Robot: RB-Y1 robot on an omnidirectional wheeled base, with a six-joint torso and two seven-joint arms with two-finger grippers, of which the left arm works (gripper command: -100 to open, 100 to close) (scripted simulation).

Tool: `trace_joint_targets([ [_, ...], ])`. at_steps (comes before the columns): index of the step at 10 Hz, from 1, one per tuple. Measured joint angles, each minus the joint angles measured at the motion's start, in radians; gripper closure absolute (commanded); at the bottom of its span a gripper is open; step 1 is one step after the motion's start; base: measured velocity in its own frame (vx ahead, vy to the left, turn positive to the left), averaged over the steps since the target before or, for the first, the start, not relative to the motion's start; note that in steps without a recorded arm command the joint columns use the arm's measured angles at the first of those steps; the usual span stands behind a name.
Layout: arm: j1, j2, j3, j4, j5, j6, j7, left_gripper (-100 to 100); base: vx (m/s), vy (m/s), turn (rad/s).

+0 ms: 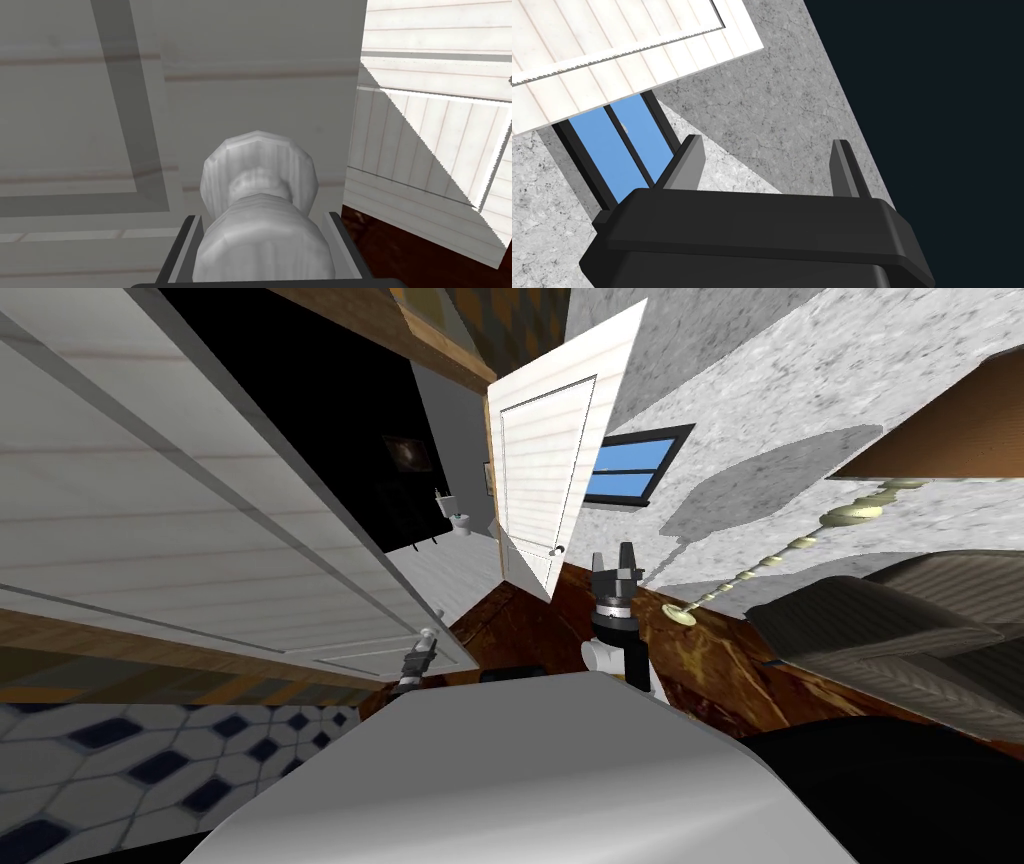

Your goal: Pull the door open

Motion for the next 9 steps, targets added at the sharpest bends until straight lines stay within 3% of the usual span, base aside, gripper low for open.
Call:
trace_joint_targets([
  [3,0.015,0.021,-0.022,0.001,-0.009,-0.03,0.025,100,-0.22,0.059,-0.126],
  [5,0.014,0.025,-0.033,0.014,-0.015,-0.045,0.037,100,-0.08,0.02,0.008],
  [6,0.03,0.033,-0.041,0.008,-0.022,-0.058,0.038,100,-0.063,0.009,0.053],
  [9,0.055,0.052,-0.068,0.019,-0.047,-0.119,0.05,100,-0.049,0.021,0.04],
])
